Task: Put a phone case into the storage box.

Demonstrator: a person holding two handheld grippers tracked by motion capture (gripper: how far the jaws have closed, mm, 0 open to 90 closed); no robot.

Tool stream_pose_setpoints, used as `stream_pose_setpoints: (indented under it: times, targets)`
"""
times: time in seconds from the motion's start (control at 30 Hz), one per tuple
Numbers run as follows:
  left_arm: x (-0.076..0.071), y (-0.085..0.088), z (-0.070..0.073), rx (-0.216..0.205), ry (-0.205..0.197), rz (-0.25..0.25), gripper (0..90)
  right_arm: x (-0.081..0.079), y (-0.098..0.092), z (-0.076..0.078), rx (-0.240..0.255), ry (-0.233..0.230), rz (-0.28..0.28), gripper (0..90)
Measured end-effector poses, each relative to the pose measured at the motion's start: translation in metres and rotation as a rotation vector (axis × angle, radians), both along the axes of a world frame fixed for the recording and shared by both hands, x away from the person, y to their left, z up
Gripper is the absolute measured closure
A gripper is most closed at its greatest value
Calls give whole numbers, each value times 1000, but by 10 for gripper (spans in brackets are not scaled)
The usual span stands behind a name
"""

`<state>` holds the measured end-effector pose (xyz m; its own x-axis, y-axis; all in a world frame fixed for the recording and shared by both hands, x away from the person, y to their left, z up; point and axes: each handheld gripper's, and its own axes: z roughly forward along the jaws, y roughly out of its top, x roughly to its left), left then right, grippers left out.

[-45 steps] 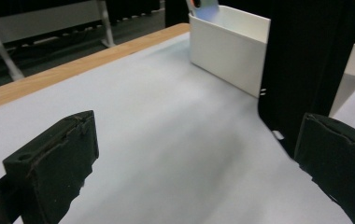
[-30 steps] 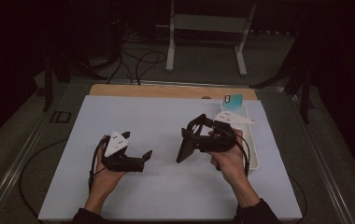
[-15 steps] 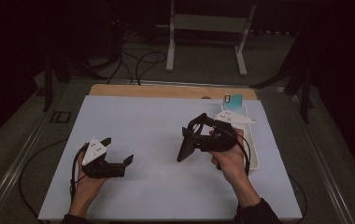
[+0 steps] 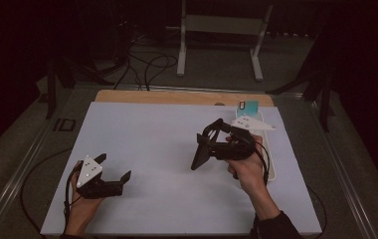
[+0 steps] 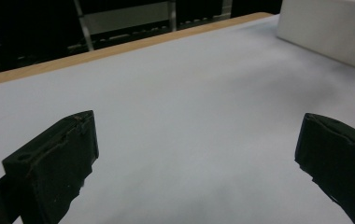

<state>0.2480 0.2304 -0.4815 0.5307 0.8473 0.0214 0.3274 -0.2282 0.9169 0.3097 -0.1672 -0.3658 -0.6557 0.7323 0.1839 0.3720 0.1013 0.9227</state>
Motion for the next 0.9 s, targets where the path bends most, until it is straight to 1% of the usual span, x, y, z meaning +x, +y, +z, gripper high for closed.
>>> stream_pose_setpoints:
  times: [0.13, 0.27, 0.3, 0.43, 0.47, 0.67, 0.73, 0.77, 0.83, 0.9]
  targets:
    - [-2, 3, -2, 1, 2, 7, 1, 1, -2, 0, 6, 1, -7, 143]
    - [-4, 8, -2, -18, -2, 23, 1, 5, -4, -3, -1, 15, -20, 143]
    - [-4, 9, -3, -24, -4, 24, 1, 6, -4, -4, -4, 12, -23, 143]
    - [-4, 8, -4, -16, -1, 22, 1, 8, -5, -2, -9, 2, -32, 143]
    - [-5, 8, -4, -12, -3, 23, 1, 9, -8, -1, -8, -1, -41, 143]
    - [-5, 9, -5, -16, -6, 19, 1, 15, -16, 2, -4, -5, -72, 142]
    - [-5, 9, -6, -12, -5, 18, 1, 15, -16, 2, -4, -5, -72, 142]
    - [-5, 9, -7, 3, -1, 16, 1, 16, -17, 2, -6, -6, -76, 143]
    - [-5, 9, -8, 4, 0, 16, 1, 18, -20, 3, -8, -6, -85, 142]
    - [-5, 10, -8, -8, 4, 18, 1, 20, -22, 5, -8, -8, -92, 142]
